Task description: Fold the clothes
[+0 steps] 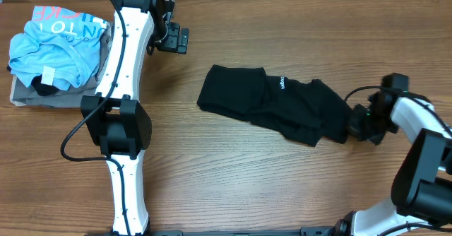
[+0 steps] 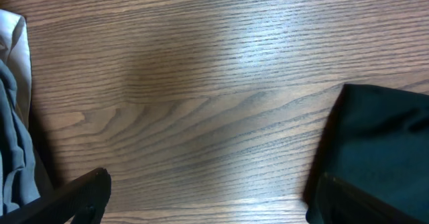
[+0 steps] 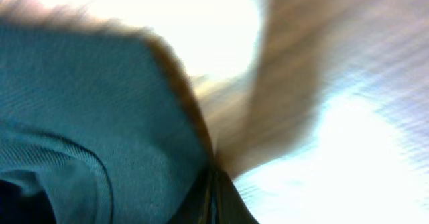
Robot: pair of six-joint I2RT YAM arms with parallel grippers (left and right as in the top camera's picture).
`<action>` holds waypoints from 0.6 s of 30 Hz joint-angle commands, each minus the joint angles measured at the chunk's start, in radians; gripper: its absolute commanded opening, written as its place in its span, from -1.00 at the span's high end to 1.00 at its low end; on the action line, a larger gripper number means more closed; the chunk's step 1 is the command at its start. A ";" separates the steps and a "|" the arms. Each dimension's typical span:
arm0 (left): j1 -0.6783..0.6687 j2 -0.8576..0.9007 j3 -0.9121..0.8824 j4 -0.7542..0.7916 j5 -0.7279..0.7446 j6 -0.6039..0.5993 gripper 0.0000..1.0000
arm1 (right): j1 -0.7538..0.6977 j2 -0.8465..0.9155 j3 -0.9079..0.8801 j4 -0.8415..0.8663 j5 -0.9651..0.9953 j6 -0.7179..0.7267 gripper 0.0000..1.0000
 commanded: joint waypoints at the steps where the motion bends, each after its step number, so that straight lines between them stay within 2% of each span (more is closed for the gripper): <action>1: 0.006 -0.001 0.023 -0.002 -0.013 -0.006 -1.00 | -0.062 0.002 0.091 -0.043 -0.005 -0.028 0.92; 8: 0.006 -0.001 0.023 -0.002 -0.013 -0.006 -1.00 | -0.127 -0.026 0.241 -0.204 -0.098 -0.167 0.92; 18: 0.006 -0.001 0.023 0.001 -0.013 -0.006 -1.00 | -0.089 -0.056 0.496 -0.434 -0.251 -0.301 0.92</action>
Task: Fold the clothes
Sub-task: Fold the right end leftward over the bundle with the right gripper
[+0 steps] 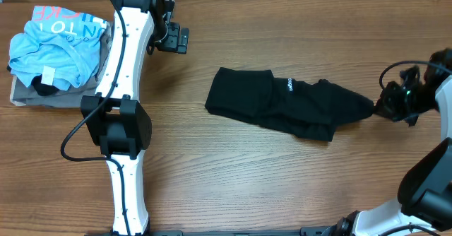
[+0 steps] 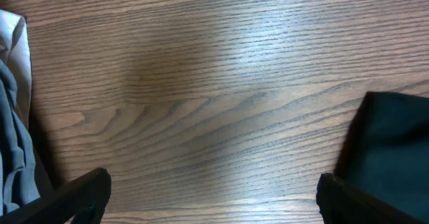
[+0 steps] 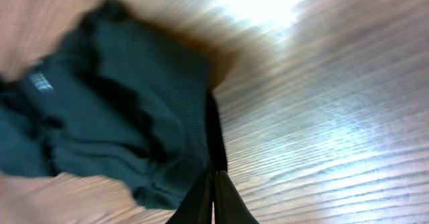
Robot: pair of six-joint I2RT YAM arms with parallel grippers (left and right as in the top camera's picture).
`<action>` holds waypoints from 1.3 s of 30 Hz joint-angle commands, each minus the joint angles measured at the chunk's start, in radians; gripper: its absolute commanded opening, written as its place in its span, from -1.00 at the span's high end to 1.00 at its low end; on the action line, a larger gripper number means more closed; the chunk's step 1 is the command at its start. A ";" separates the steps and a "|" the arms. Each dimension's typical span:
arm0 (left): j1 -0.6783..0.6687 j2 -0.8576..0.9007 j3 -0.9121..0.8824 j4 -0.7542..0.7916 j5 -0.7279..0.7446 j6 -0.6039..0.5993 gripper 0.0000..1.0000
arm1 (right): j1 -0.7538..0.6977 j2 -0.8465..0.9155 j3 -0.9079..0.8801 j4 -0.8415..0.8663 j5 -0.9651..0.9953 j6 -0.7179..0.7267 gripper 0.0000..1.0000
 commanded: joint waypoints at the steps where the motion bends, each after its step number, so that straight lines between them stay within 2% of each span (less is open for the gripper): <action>1: 0.006 -0.001 0.023 0.000 -0.013 -0.006 -1.00 | 0.043 -0.059 0.115 -0.045 -0.092 -0.069 0.92; 6: 0.006 -0.001 0.023 0.016 -0.012 -0.006 -1.00 | 0.187 -0.086 0.234 -0.087 -0.101 -0.066 0.92; 9: 0.006 -0.001 0.023 0.023 -0.012 -0.006 -1.00 | 0.323 -0.087 0.278 -0.065 -0.100 -0.031 0.92; 18: 0.006 -0.001 0.023 0.038 -0.013 -0.006 -1.00 | 0.696 -0.042 0.278 0.190 -0.052 0.133 0.92; 22: 0.006 -0.001 0.023 0.049 -0.012 -0.006 -1.00 | 0.841 0.031 0.277 0.319 -0.025 0.182 0.92; 32: 0.006 -0.001 0.023 0.057 -0.012 -0.006 -1.00 | 0.981 0.219 0.277 0.499 -0.048 0.251 0.92; 39: 0.006 -0.001 0.023 0.064 -0.008 -0.011 -1.00 | 1.041 0.247 0.278 0.601 -0.098 0.256 0.92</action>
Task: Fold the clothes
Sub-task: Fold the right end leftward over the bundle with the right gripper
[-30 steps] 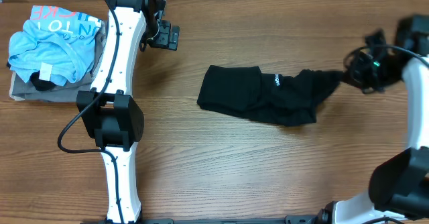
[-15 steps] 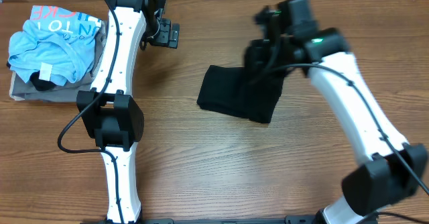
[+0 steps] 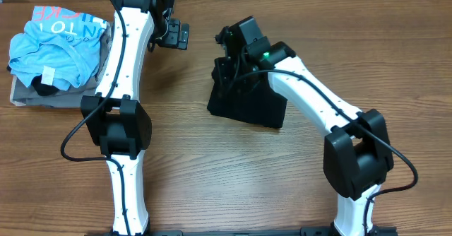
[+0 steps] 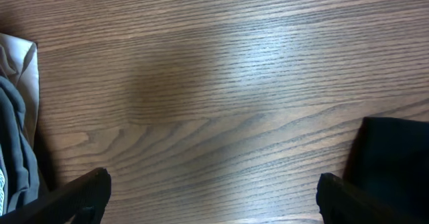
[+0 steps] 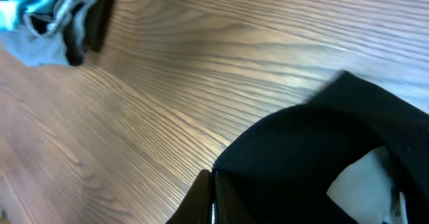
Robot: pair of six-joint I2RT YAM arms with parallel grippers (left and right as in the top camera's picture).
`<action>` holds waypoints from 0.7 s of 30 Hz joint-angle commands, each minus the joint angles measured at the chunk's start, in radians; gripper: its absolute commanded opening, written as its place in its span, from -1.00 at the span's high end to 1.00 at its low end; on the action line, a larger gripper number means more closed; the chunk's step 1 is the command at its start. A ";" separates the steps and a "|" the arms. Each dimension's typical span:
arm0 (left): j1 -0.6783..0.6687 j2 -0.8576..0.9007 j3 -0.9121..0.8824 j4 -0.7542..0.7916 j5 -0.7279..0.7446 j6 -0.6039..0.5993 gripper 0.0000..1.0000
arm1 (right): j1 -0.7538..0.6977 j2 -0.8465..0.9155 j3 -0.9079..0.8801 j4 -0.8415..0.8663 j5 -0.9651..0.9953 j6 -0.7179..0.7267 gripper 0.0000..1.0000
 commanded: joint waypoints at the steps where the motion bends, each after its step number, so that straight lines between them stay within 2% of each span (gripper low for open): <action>1: 0.006 -0.001 0.023 0.004 -0.008 -0.010 -1.00 | 0.042 -0.007 0.023 0.030 -0.037 0.011 0.92; 5: 0.006 -0.001 0.023 0.005 -0.008 -0.010 -1.00 | 0.068 0.000 0.022 0.029 -0.037 0.015 0.92; 6: 0.006 -0.001 0.023 0.006 -0.008 -0.010 -1.00 | 0.079 0.010 0.022 0.027 -0.037 0.019 0.82; 10: 0.006 -0.001 0.023 0.006 -0.008 -0.010 -1.00 | 0.085 0.009 0.022 0.012 -0.054 0.030 -0.06; 14: 0.006 -0.001 0.023 0.006 -0.005 -0.010 -1.00 | 0.060 -0.042 0.024 -0.012 -0.080 0.029 -0.44; 18: 0.006 -0.001 0.023 -0.001 0.004 -0.010 -1.00 | -0.006 -0.133 0.045 -0.066 -0.065 0.030 -0.64; 21: 0.006 -0.001 0.023 -0.013 0.085 0.009 -1.00 | -0.083 -0.198 0.068 -0.143 0.007 0.064 -0.99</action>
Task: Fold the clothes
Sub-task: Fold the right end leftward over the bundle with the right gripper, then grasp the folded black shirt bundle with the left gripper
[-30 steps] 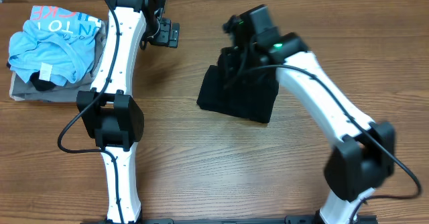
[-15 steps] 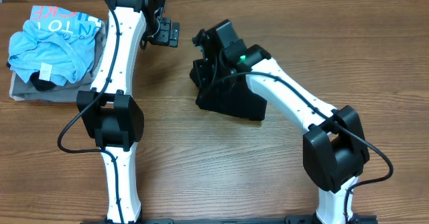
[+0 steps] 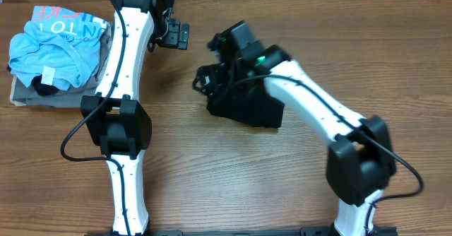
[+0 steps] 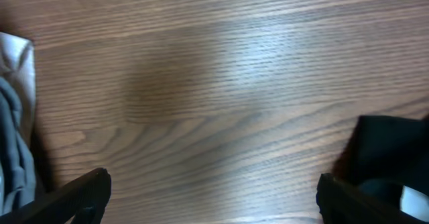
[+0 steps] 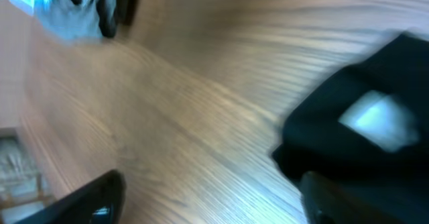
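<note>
A black garment (image 3: 246, 103) lies folded into a compact block in the middle of the table. My right gripper (image 3: 203, 80) hangs just past the garment's left edge, open and holding nothing. In the right wrist view the open right gripper (image 5: 211, 194) has bare wood between its fingers, and the garment (image 5: 365, 140), showing a white tag (image 5: 379, 113), lies to the right. My left gripper (image 3: 174, 37) hovers open above the table at the back, left of the garment. In the left wrist view that gripper (image 4: 214, 204) is open too, with the garment's corner (image 4: 389, 147) at the right.
A pile of clothes with a light blue shirt (image 3: 53, 45) on top of grey pieces sits at the far left of the wooden table (image 3: 212, 186). Its edge (image 4: 12, 130) shows in the left wrist view, and the pile (image 5: 87, 6) in the right wrist view.
My right gripper was shut on the garment's edge over its left side. Now it is open, a little further left, and the edge lies on the folded garment. The left arm has not moved.
First my right gripper was shut on the right end of the black garment, which lay stretched out. Then that end was further right and the garment straighter. Later the end was over the left side, the garment doubled. Now it is released and lies folded.
</note>
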Robot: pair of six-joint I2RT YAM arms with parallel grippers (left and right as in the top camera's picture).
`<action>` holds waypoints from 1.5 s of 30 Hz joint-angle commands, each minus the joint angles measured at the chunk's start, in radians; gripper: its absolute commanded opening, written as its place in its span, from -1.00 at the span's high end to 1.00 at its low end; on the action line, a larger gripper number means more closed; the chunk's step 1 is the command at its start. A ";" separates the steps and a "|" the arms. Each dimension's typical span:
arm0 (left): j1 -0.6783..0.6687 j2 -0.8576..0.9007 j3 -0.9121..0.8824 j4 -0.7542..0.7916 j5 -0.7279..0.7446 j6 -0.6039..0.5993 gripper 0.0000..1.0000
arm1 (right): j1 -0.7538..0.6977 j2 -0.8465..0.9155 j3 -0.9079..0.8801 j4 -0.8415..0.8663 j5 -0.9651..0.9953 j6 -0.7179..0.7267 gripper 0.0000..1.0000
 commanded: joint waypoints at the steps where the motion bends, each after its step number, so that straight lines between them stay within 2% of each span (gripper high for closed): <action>1: 0.006 -0.001 0.023 -0.013 0.115 0.035 -1.00 | -0.121 -0.154 0.072 -0.064 0.089 0.038 -1.00; 7: -0.007 -0.001 0.011 -0.072 0.386 0.203 -1.00 | -0.373 -0.197 0.075 -0.223 0.108 0.028 -1.00; 14: -0.047 0.035 -0.063 -0.093 0.406 0.275 -1.00 | -0.555 -0.196 0.069 -0.341 0.106 -0.063 -1.00; 21: -0.083 0.135 -0.116 -0.087 0.578 0.398 -1.00 | -0.599 -0.196 0.069 -0.352 0.109 -0.105 -1.00; 33: -0.173 0.294 -0.127 -0.047 0.597 0.389 -0.97 | -0.599 -0.196 0.069 -0.346 0.116 -0.108 -1.00; 35: -0.189 0.300 -0.129 -0.048 0.623 0.390 -0.73 | -0.599 -0.196 0.069 -0.343 0.125 -0.108 -1.00; 36: -0.195 0.300 -0.129 -0.048 0.632 0.390 -0.36 | -0.599 -0.196 0.069 -0.340 0.126 -0.108 -1.00; 37: -0.202 0.300 -0.129 -0.047 0.633 0.390 0.36 | -0.599 -0.196 0.069 -0.340 0.125 -0.108 -1.00; 38: -0.207 0.300 -0.129 -0.047 0.633 0.389 0.92 | -0.599 -0.196 0.069 -0.339 0.125 -0.108 -1.00; 45: -0.174 0.290 -0.081 -0.080 0.678 0.333 0.92 | -0.599 -0.196 0.069 -0.339 0.126 -0.108 -1.00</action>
